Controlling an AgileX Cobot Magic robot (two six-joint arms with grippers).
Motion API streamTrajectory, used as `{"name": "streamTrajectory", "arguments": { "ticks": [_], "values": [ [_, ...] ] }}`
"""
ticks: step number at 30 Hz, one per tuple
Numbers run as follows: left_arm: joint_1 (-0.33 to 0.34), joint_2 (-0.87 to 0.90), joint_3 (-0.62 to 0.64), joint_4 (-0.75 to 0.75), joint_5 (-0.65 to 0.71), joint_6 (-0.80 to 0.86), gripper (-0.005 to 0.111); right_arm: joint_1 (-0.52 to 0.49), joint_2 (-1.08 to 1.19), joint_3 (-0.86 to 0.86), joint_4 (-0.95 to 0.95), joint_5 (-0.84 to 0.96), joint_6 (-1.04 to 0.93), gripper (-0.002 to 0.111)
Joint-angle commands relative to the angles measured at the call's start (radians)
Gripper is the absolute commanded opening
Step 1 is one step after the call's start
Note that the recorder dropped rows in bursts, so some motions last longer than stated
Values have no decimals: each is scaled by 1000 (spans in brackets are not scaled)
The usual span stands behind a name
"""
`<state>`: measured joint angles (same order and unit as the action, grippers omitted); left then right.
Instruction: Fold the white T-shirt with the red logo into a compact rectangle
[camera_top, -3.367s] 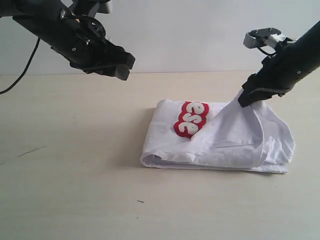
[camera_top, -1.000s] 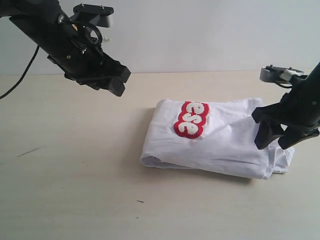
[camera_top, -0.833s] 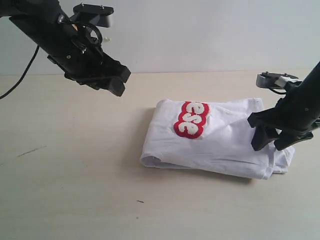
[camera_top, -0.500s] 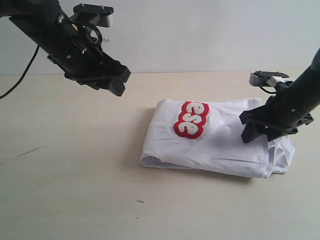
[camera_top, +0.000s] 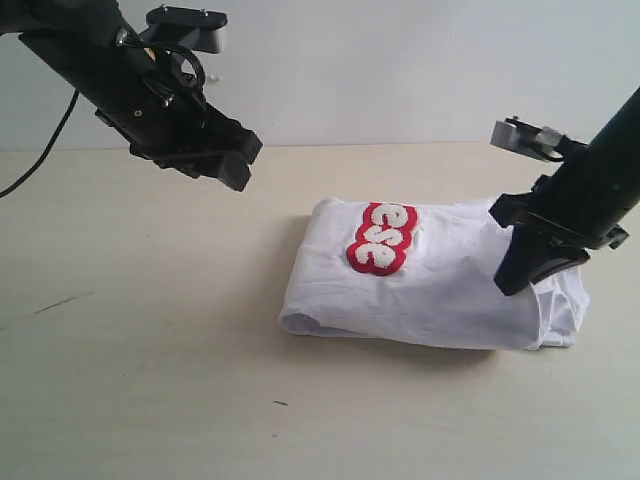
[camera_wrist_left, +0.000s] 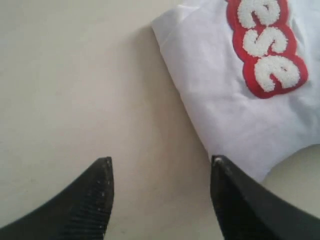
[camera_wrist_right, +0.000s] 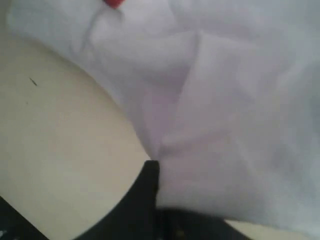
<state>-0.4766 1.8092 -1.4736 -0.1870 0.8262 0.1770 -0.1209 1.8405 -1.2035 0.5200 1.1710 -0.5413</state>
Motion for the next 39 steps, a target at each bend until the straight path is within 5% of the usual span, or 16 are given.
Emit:
{"name": "streamTrajectory", "arguments": {
  "ticks": [1, 14, 18, 25, 32, 39],
  "values": [
    [1, -9, 5, -4, -11, 5, 56, -2, -36, 79, -127, 0, 105, 1],
    [1, -9, 5, -4, 2, 5, 56, 28, -31, 102, -139, -85, 73, 50],
    [1, -9, 5, -4, 2, 5, 56, 28, -70, 29, -169, -59, 130, 54],
    [1, -9, 5, -2, -6, 5, 56, 1, -88, 10, -526, -151, 510, 54],
    [1, -6, 5, -2, -2, 5, 56, -111, 15, 32, -181, -210, 232, 63],
    [1, -6, 5, -2, -3, 5, 56, -207, 121, 32, -152, -283, 194, 76]
  ]
}}
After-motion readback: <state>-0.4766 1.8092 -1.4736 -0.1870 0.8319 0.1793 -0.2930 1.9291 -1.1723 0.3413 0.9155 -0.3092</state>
